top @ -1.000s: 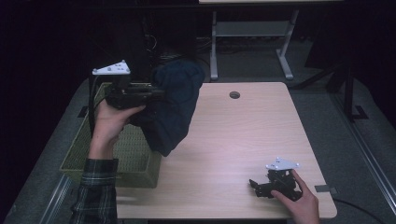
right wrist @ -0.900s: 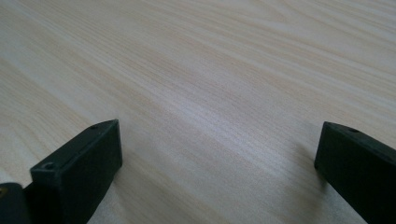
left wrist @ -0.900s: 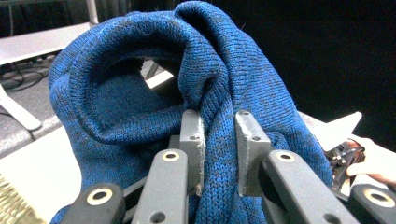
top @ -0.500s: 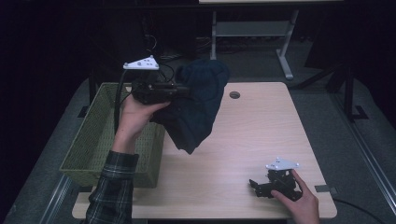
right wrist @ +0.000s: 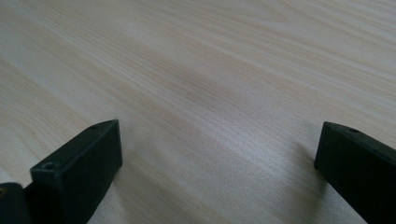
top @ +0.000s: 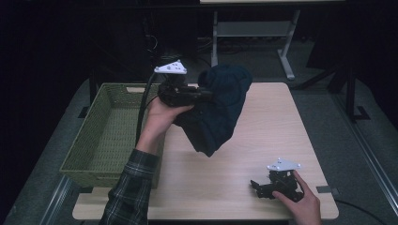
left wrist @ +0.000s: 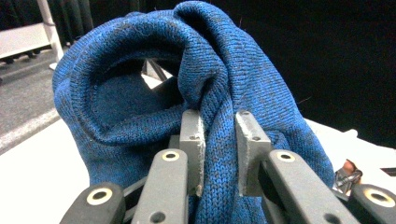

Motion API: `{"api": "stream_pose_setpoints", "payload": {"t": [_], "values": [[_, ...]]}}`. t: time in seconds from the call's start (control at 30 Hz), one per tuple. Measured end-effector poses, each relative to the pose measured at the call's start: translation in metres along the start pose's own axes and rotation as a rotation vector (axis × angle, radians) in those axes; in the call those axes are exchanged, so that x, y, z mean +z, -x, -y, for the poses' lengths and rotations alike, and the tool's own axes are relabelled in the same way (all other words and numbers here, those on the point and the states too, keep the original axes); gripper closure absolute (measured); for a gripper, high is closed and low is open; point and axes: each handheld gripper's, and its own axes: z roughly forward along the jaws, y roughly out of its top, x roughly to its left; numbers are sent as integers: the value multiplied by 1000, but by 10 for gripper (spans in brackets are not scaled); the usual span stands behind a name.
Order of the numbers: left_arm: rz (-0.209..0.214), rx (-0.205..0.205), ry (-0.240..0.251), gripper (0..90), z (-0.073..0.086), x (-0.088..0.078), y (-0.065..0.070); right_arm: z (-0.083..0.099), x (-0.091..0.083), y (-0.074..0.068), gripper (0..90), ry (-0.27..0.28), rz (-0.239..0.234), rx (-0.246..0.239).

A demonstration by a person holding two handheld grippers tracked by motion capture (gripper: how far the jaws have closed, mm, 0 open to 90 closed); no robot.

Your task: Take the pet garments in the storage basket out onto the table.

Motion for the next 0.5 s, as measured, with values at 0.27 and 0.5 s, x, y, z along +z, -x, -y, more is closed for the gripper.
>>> {"api": "stream_pose_setpoints", "payload": {"t": [0.27, 0.5], "values": [[21, 13, -34, 754, 12, 41, 2, 0, 0, 0, 5, 0, 0, -1], [28, 25, -56, 754, 22, 70, 2, 0, 0, 0, 5, 0, -2, -1]]}}
